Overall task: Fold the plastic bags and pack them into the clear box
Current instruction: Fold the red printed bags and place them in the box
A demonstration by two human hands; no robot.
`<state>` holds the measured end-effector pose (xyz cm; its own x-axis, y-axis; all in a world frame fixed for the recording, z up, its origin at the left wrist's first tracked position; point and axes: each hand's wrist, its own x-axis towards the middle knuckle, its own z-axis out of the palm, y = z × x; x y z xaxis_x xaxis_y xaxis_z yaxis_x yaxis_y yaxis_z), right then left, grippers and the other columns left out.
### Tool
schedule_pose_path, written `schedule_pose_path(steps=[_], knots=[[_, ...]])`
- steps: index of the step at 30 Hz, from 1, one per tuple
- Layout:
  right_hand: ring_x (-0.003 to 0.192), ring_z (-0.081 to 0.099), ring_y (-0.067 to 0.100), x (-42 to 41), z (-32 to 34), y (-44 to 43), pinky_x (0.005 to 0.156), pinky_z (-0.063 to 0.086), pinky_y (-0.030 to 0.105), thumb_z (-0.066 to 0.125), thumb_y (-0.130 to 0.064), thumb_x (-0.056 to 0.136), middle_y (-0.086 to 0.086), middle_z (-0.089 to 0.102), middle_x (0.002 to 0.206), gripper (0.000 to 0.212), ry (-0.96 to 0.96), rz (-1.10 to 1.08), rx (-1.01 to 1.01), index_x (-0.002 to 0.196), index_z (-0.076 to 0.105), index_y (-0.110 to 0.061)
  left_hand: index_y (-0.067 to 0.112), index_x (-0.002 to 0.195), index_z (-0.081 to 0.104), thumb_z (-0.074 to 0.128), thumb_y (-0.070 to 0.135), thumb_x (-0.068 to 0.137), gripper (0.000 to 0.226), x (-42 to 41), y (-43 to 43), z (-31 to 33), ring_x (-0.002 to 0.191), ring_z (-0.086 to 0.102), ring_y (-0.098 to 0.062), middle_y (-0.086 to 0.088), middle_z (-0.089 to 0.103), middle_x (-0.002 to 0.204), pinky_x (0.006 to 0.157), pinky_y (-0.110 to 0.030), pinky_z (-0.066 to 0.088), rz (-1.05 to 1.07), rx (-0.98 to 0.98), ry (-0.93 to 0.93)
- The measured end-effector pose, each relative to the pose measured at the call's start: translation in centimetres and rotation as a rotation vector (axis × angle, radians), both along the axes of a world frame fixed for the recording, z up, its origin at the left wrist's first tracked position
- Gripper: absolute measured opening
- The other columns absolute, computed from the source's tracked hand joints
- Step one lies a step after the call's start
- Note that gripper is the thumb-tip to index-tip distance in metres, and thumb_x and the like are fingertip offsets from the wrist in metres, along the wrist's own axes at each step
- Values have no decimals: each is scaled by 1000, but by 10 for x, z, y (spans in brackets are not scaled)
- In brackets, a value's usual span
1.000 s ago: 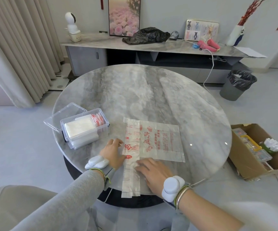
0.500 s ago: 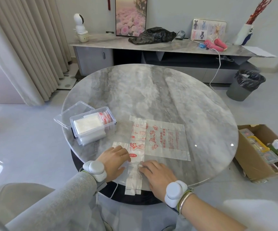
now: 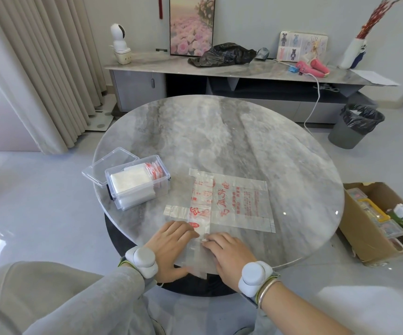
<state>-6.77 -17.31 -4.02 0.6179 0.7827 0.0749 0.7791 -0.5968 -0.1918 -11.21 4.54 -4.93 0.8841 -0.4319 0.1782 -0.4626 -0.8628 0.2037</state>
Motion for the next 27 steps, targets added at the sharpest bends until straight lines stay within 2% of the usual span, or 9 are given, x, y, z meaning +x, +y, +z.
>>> schedule_pose_path(steps=[2,4,7,14,17,22,24,27], knots=[[106,61,13,2,2,-1,80,53,23,79,-12,60,-9,61,118,54,36,3,5,111,65,-23,21,120,58,61,54,74,57,2,0,0,111,51,-16,7,56,118,101,-27,30,33,-35,-17],[123,48,16,5,3,-2,96,43,27,59,-4,80,-6,52,134,49,81,3,41,126,56,-18,23,115,60,60,52,78,47,5,0,0,108,53,-15,8,57,113,99,-27,32,47,-45,-43],[127,40,13,8,3,-1,100,35,24,45,0,88,-8,48,137,50,163,-80,115,133,49,-21,27,109,62,61,48,78,37,11,2,-1,103,55,-13,11,59,108,95,-26,35,52,-43,-55],[120,40,7,16,-2,1,96,36,19,50,-6,88,-12,54,122,44,225,-163,208,127,53,-27,27,105,64,57,37,74,33,19,6,-4,101,54,-12,12,60,104,91,-25,36,80,-49,-98],[119,39,5,19,-4,3,96,35,17,55,-11,86,-14,54,121,42,235,-175,220,124,54,-29,29,103,65,62,37,78,27,23,8,-9,99,53,-11,13,60,102,88,-23,36,96,-52,-113],[113,42,9,19,-4,6,91,37,19,64,-29,84,-13,56,117,35,182,-136,207,119,58,-26,28,97,66,63,36,82,17,28,9,-14,96,54,-12,12,61,98,84,-22,38,115,-96,-140],[107,45,13,20,-7,7,87,40,22,66,-39,80,-12,57,112,36,124,-106,192,113,61,-25,28,94,66,60,37,84,15,28,8,-13,94,55,-12,12,61,96,82,-23,38,121,-117,-142],[103,44,9,20,-11,10,85,42,22,63,-49,78,-14,56,110,39,104,-125,206,109,61,-26,27,92,67,53,36,84,18,27,7,-10,90,55,-12,12,61,94,79,-22,38,129,-134,-121]])
